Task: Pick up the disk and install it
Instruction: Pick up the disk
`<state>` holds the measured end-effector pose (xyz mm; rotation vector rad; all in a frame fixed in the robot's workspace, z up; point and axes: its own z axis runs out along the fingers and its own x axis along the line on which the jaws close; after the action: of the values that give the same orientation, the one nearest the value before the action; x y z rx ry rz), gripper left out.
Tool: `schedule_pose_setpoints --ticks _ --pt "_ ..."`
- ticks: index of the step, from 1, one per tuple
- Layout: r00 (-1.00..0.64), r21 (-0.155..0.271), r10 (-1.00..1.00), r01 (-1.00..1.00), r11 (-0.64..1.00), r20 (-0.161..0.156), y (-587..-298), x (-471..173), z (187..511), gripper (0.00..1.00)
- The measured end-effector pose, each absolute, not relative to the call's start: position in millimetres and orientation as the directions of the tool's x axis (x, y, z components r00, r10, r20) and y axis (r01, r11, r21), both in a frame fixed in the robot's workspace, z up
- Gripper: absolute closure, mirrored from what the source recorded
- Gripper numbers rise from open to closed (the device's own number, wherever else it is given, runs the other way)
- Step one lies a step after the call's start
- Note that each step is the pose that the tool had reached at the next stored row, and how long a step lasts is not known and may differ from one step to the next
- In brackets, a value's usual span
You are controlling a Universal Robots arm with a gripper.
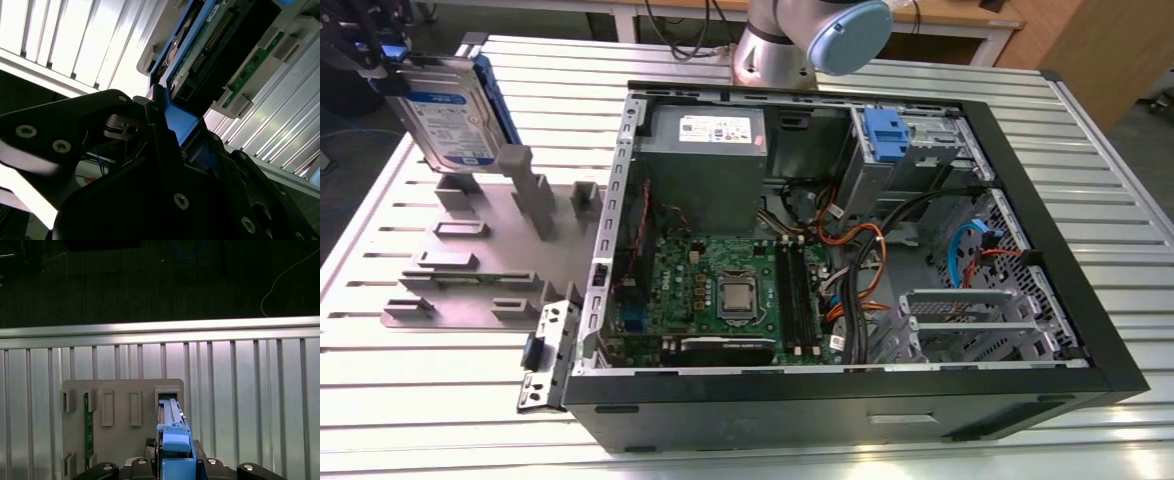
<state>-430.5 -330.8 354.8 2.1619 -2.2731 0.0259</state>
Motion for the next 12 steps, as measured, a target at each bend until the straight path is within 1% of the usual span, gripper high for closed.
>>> schedule_pose_setpoints --ticks 12 --pt "-0.050 -0.009 -0.999 -0.999 0.050 0.015 -330.8 -430.5 358.0 0.64"
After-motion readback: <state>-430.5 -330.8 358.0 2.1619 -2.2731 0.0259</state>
